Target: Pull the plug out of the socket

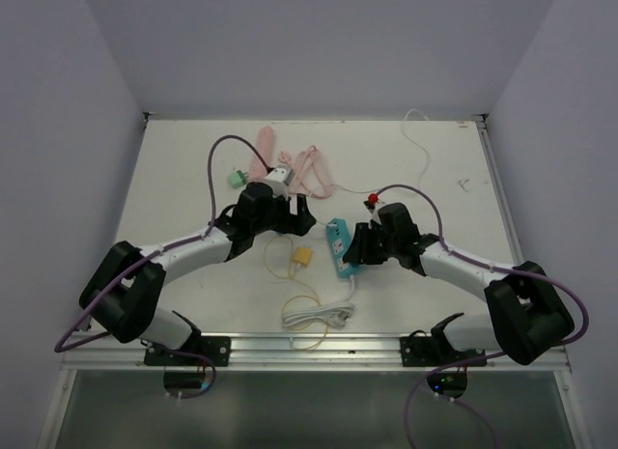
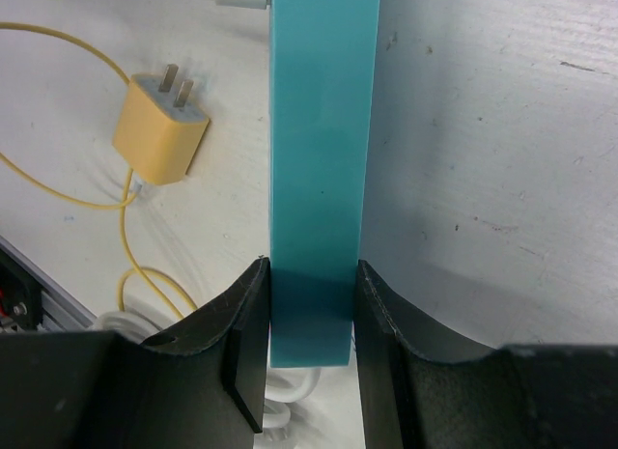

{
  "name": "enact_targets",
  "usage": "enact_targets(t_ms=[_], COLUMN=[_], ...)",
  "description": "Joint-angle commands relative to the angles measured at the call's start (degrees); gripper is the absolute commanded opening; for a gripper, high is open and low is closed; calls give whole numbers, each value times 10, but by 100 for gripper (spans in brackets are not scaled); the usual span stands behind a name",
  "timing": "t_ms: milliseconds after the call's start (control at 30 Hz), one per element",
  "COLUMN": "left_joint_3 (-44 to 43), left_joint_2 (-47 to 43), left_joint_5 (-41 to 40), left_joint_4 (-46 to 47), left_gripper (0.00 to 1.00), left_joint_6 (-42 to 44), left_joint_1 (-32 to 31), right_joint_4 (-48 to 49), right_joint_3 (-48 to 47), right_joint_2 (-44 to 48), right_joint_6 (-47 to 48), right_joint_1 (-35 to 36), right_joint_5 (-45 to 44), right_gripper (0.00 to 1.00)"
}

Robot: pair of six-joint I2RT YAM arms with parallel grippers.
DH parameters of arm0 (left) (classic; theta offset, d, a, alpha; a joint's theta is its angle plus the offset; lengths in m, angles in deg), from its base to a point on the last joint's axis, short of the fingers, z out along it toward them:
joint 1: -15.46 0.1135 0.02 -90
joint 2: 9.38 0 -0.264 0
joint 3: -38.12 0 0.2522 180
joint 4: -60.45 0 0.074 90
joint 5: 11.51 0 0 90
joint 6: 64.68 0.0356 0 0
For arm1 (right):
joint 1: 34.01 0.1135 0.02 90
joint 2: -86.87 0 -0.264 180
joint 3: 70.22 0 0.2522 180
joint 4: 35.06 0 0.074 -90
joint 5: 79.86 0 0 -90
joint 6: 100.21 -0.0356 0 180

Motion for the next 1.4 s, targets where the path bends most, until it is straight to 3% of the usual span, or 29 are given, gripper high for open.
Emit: enact_targets(t_ms=[0, 233, 433, 733, 1033, 1133, 1367], left_joint_3=[-37, -125, -187, -219, -241, -252, -264], left_joint_2=[-17, 34, 85, 147, 183, 203, 228], left_joint_5=[-28, -31, 17, 52, 67, 72, 90], left_joint_4=[-15, -92, -156, -173, -168, -171, -176], left_gripper=[88, 88, 79, 59, 53, 42, 34], left_joint_6=[173, 348, 401, 419, 424, 424, 421], left_joint_1=[-33, -91, -105, -107, -113, -113, -113], right_joint_4=[-73, -96, -109, -110, -107, -109, -110], right_joint_3=[-8, -19, -24, -25, -25, -27, -30], right_joint_2=[-12, -7, -3, -11, -17, -16, -21], right_joint_6=[38, 51, 53, 54, 53, 53, 54], right_joint_1=[1, 1, 1, 1, 1, 1, 1], right_joint_5=[18, 24, 25, 29, 31, 30, 29], right_gripper=[0, 0, 0, 0, 0, 0, 0])
